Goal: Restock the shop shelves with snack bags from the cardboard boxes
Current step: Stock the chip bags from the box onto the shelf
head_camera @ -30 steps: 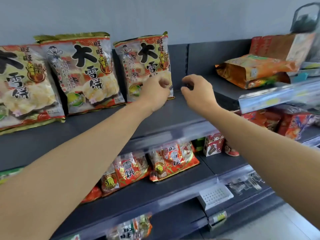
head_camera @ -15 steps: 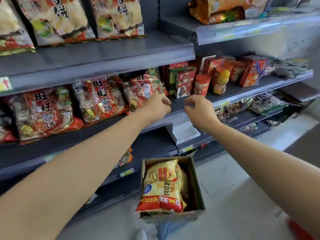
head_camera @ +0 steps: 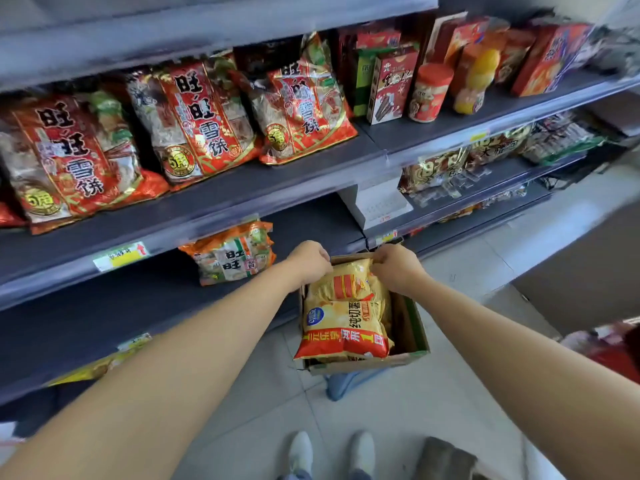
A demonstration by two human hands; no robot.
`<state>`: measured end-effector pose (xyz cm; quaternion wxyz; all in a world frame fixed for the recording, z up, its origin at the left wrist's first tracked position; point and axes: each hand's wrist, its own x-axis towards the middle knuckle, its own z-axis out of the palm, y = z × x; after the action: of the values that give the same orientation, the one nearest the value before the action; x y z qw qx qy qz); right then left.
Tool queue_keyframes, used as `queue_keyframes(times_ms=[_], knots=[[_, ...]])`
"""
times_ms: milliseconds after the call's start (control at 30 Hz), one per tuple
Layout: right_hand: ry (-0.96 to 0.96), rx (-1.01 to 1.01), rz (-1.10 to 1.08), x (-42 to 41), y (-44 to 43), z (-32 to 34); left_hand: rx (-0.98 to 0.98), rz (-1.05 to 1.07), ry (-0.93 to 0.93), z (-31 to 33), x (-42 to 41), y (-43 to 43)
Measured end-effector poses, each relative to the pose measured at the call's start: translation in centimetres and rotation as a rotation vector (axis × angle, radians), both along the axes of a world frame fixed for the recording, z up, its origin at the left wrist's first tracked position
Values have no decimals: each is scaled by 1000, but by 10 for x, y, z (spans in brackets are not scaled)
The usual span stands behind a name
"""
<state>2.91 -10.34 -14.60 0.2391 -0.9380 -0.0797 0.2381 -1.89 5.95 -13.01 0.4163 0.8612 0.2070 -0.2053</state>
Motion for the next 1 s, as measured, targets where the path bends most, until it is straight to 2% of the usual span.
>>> queue_keyframes(times_ms=[200, 433, 800, 1000], knots=[[168, -55, -133, -29, -2, -55, -17, -36, 195, -62, -15, 12], [247, -133, -204, -41, -17, -96, -71, 49, 298, -120, -19, 12], [623, 154, -518, -45, -20, -137, -261, 213, 534, -157, -26, 2], [704, 261, -605, -40, -18, -151, -328, 262, 646, -153, -27, 6]])
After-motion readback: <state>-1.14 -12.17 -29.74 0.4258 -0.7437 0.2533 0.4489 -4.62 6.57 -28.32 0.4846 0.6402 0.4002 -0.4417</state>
